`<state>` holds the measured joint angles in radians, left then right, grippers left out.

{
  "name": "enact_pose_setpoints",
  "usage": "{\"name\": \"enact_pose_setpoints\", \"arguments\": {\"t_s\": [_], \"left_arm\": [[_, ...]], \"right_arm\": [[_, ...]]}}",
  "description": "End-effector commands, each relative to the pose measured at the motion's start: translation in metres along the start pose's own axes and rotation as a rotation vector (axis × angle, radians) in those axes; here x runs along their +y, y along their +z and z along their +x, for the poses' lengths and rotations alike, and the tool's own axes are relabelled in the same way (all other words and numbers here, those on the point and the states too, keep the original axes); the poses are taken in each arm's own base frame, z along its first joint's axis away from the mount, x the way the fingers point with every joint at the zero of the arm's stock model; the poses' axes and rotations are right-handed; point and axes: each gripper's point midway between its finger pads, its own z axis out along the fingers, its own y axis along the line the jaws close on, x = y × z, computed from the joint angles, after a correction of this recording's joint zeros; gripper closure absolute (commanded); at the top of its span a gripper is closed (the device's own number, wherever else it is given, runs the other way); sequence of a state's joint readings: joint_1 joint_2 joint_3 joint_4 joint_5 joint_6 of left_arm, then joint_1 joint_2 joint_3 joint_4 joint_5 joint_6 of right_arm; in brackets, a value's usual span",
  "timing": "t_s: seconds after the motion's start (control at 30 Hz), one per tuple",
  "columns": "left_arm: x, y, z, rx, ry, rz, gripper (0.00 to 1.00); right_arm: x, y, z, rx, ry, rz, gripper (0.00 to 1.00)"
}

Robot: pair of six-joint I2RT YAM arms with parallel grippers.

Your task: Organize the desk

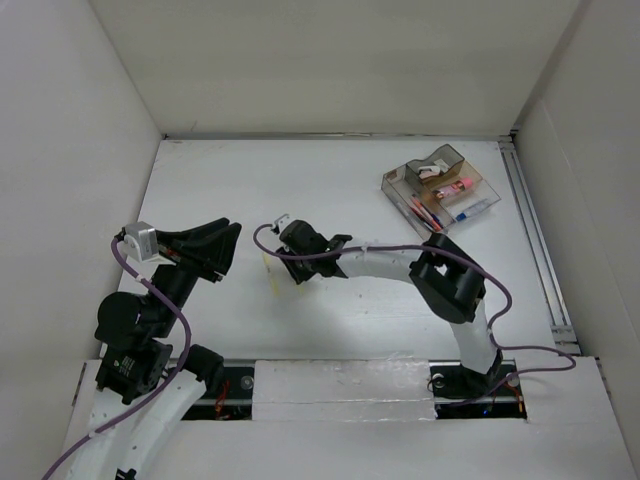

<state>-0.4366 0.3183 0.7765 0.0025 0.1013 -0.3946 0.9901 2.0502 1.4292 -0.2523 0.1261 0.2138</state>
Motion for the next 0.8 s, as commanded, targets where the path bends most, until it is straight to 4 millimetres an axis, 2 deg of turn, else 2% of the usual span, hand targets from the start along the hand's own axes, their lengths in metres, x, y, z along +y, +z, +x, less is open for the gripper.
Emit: {"name": "enact_pose_setpoints", "arguments": {"t_s": [0.0,0.07,0.1,0.17,0.27,0.3,0.33,0.37,0.4,0.47,0.5,0.53,0.57,0.6,0.63,0.67,0.7,0.73,0.77], "left_arm": [[-0.004,0.003,-0.005,-0.022,0.005,0.020,0.68],[-0.004,0.003,-0.004,-0.018,0.005,0.024,0.68],[-0.004,0.004,-0.004,-0.018,0.005,0.025,0.68],[-0.004,0.004,-0.004,-0.016,0.005,0.024,0.68],[-0.004,0.004,-0.004,-0.016,0.005,0.024,0.68],[-0.004,0.004,-0.004,-0.018,0.005,0.025,0.68],[-0.004,0.004,-0.003,-0.015,0.006,0.024,0.68],[-0.004,0.004,-0.003,-0.013,0.006,0.024,0.68],[-0.004,0.004,-0.003,-0.014,0.005,0.025,0.68],[-0.004,0.004,-0.003,-0.016,0.007,0.026,0.68],[-0.004,0.005,-0.003,-0.014,0.005,0.026,0.68],[-0.004,0.005,-0.003,-0.012,0.006,0.026,0.68],[-0.004,0.005,-0.002,-0.008,0.004,0.024,0.68],[-0.005,0.004,-0.002,-0.010,0.005,0.028,0.68],[-0.004,0.004,-0.002,-0.010,0.005,0.028,0.68],[-0.004,0.004,-0.002,-0.014,0.005,0.026,0.68],[-0.005,0.004,-0.004,-0.018,0.007,0.028,0.68],[-0.005,0.005,-0.004,-0.019,0.005,0.029,0.68],[-0.006,0.005,-0.003,-0.011,0.005,0.035,0.68]], "right_arm": [[0.002,0.001,-0.020,-0.055,0.014,0.024,0.61],[-0.003,0.004,-0.016,-0.054,0.012,0.054,0.62],[-0.006,0.005,-0.013,-0.046,0.007,0.065,0.70],[-0.007,0.008,-0.010,-0.035,0.005,0.072,0.72],[-0.011,0.010,-0.009,-0.032,0.010,0.076,0.88],[-0.018,0.011,-0.008,-0.030,0.023,0.086,0.97],[-0.018,0.009,-0.009,-0.036,0.027,0.085,1.00],[-0.022,0.001,-0.018,-0.060,0.038,0.083,1.00],[-0.023,-0.002,-0.015,-0.064,0.037,0.084,1.00],[-0.051,-0.012,-0.024,-0.092,0.061,0.131,1.00],[-0.063,-0.025,-0.035,-0.122,0.072,0.150,1.00],[-0.090,-0.030,-0.035,-0.119,0.105,0.183,1.00],[-0.103,-0.037,-0.038,-0.129,0.127,0.188,1.00],[-0.116,-0.052,-0.049,-0.165,0.144,0.193,1.00],[-0.128,-0.057,-0.045,-0.164,0.159,0.200,1.00],[-0.156,-0.065,-0.046,-0.177,0.196,0.235,1.00],[-0.170,-0.080,-0.055,-0.211,0.210,0.250,1.00],[-0.185,-0.086,-0.055,-0.221,0.232,0.266,1.00],[-0.214,-0.095,-0.054,-0.229,0.277,0.311,1.00]]}}
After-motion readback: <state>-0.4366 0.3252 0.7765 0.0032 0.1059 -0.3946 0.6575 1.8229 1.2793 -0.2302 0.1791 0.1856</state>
